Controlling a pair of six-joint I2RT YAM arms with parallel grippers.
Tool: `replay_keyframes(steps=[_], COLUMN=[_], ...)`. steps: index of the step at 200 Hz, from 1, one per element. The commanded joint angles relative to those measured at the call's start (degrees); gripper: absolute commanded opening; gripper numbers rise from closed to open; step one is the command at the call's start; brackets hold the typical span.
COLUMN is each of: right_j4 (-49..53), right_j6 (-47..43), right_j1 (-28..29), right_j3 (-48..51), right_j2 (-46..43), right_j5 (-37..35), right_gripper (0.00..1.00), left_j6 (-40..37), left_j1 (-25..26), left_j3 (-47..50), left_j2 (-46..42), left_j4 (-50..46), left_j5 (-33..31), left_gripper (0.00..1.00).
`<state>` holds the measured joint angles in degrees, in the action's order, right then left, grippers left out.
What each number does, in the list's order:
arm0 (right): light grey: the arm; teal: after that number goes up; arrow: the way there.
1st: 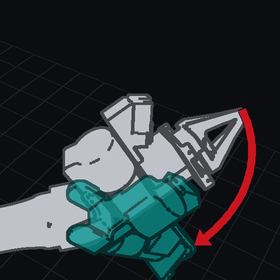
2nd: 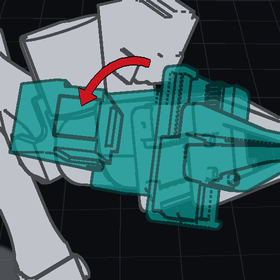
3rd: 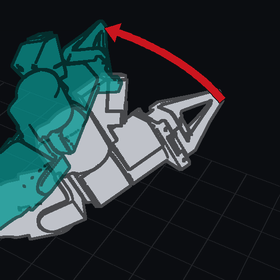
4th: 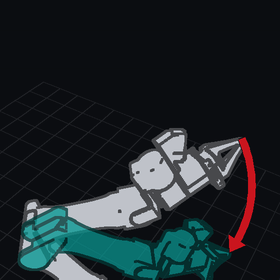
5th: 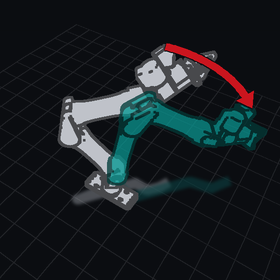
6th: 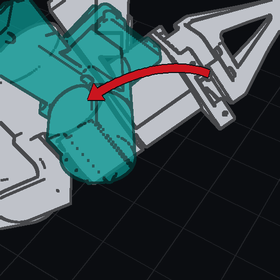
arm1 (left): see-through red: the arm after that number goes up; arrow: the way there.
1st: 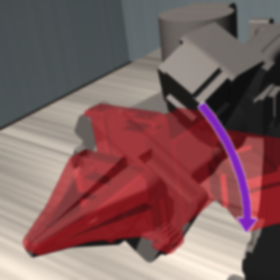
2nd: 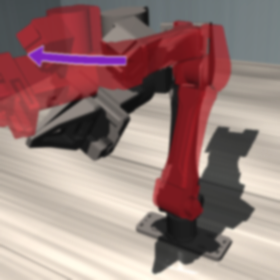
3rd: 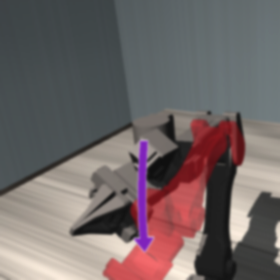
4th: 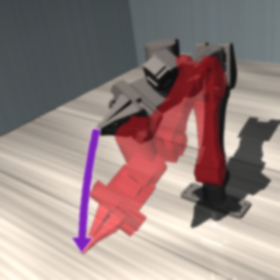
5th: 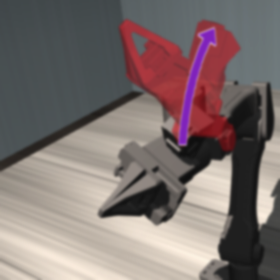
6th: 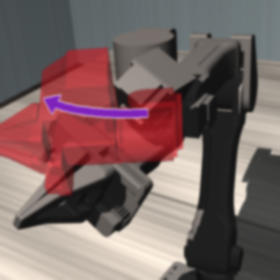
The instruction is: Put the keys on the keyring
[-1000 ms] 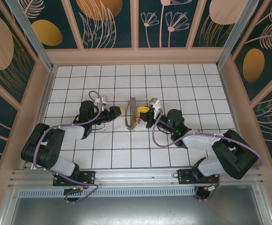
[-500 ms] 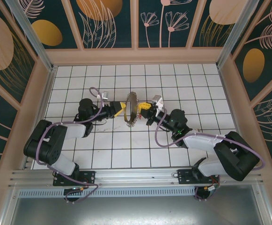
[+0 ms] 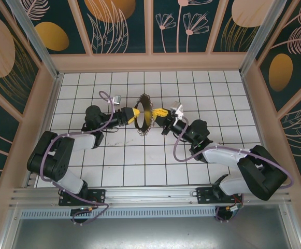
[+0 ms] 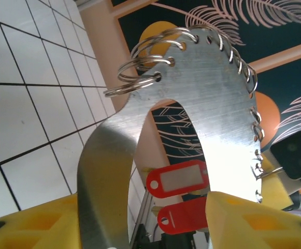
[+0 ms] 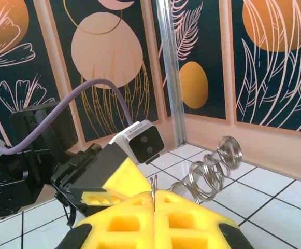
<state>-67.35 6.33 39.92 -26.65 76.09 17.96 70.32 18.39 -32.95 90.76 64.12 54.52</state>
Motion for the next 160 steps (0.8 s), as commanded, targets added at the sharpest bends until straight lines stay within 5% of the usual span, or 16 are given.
replay_keyframes(steps=[1,72,108,124,160], right_j4=[-2.48,6.71,19.15,22.0,24.03], right_j6=[-0.44,-3.53,-14.18,-18.56,-23.74], right_j1=[-1.02,-1.95,-1.67,-1.62,-1.58], right_j3=[-0.82,0.65,1.12,2.06,4.9], right_j2=[-0.85,-3.85,-6.98,-8.68,-13.26], right_j5=[-0.11,3.85,5.83,5.12,-2.92], right_gripper=[0.0,0.0,0.0,0.11,0.21], left_j6=[-1.33,-28.44,-58.72,-68.67,-81.33], left_j1=[-0.29,-0.39,-0.44,-0.44,-0.36], left_j3=[-2.92,-13.21,-30.85,-38.53,-53.87], left_j2=[-3.5,-11.91,-10.23,-7.9,-3.05], left_j4=[1.28,-34.58,-73.05,-86.84,-111.14], left_j5=[1.99,-0.07,2.91,1.55,-13.99], left_gripper=[0.48,0.01,0.0,0.0,0.0])
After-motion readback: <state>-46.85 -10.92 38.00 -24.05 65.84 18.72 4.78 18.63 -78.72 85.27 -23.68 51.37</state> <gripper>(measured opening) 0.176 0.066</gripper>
